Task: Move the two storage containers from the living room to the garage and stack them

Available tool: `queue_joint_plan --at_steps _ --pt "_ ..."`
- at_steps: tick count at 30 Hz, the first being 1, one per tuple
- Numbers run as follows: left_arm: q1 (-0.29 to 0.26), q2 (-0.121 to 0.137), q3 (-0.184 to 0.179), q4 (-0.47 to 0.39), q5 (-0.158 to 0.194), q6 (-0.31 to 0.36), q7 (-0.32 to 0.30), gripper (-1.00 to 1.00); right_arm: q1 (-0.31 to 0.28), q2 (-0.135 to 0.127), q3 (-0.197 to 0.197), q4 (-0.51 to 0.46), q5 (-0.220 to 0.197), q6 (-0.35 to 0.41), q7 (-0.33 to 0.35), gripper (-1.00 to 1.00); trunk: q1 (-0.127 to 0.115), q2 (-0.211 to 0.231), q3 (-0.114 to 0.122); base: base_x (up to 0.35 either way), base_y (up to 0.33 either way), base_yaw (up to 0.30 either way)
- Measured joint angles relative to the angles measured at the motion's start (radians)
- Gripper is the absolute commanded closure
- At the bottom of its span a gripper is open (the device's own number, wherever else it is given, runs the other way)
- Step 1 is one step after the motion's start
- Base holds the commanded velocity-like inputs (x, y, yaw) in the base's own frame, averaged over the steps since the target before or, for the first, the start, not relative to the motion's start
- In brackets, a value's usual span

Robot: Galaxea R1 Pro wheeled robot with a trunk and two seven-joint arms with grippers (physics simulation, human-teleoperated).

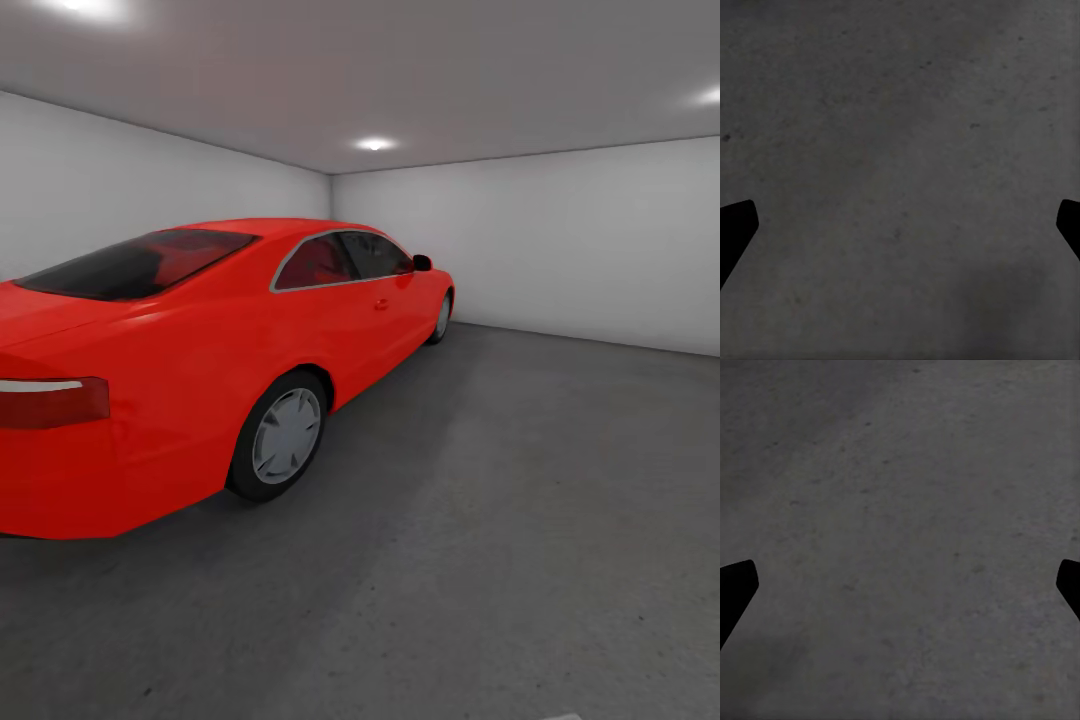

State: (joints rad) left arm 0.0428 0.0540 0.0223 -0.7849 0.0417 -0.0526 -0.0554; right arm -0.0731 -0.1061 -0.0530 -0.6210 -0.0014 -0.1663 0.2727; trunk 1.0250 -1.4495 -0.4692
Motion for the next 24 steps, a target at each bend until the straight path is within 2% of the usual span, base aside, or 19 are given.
queue_joint_plan --at_steps 24 --pt "0.000 0.000 0.000 -0.001 0.000 0.000 -0.001 -1.00 0.000 0.001 0.001 0.006 0.000 0.000 -0.001 -1.00 0.000 0.000 0.000 0.000 0.000 0.000"
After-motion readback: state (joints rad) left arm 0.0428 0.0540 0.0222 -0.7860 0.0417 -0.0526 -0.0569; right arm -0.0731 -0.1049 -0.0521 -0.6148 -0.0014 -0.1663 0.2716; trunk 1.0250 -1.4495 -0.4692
